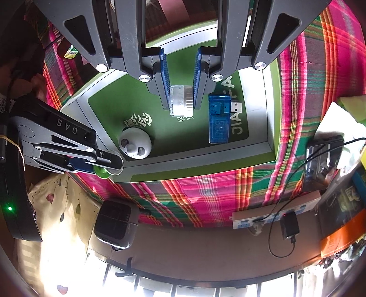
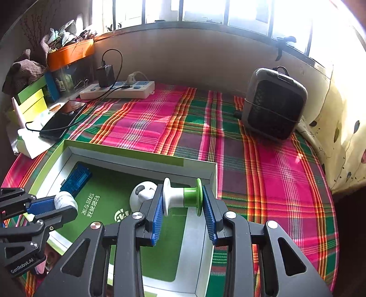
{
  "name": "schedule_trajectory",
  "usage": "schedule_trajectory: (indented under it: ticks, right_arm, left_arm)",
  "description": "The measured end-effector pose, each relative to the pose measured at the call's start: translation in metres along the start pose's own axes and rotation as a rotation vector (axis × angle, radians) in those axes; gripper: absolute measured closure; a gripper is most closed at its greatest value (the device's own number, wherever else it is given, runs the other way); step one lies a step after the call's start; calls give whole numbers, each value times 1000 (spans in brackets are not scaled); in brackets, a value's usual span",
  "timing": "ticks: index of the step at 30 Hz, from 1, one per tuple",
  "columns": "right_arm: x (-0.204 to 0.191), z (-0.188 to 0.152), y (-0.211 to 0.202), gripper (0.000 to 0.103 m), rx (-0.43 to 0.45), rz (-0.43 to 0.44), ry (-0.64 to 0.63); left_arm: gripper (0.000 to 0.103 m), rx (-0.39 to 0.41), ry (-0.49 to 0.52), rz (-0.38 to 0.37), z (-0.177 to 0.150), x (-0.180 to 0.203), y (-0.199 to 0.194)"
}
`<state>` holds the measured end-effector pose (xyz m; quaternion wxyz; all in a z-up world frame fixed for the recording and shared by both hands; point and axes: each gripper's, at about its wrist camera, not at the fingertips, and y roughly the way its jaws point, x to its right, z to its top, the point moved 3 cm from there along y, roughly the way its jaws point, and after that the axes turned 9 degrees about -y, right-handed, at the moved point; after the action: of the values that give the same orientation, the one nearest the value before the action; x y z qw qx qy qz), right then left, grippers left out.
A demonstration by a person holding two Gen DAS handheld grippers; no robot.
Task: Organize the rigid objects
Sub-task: 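Carry the cap with the left tool while the right tool carries the spool into the green box, then open the left tool to release the cap while the right tool releases the spool in the box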
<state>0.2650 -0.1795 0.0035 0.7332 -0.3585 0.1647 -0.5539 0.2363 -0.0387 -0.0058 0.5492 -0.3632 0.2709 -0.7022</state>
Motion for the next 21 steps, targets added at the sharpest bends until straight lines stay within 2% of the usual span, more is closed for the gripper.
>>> schedule_trajectory:
  ticks: [21]
  right_arm:
    - [-4,7,34,69,-26,54,37]
  left_arm:
    - [85,-18,0,14,1,0,15]
